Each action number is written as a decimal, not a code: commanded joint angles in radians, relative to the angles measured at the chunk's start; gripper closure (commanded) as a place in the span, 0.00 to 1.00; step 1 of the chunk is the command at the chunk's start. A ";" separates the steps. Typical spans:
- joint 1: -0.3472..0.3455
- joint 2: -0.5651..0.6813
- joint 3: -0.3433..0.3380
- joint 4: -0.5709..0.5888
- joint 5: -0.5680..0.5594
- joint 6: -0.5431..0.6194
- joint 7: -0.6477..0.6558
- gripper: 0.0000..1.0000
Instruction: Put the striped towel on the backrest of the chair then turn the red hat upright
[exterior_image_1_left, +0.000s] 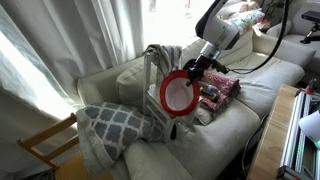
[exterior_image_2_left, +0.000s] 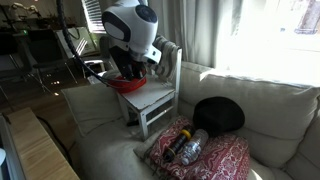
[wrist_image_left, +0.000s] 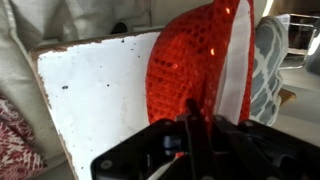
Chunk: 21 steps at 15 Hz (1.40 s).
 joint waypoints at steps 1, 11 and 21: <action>0.084 -0.164 -0.021 -0.119 -0.242 0.149 0.247 0.99; 0.645 -0.202 -0.478 -0.262 -0.993 0.486 0.988 0.99; 1.296 -0.027 -1.098 -0.098 -1.643 0.245 1.536 0.99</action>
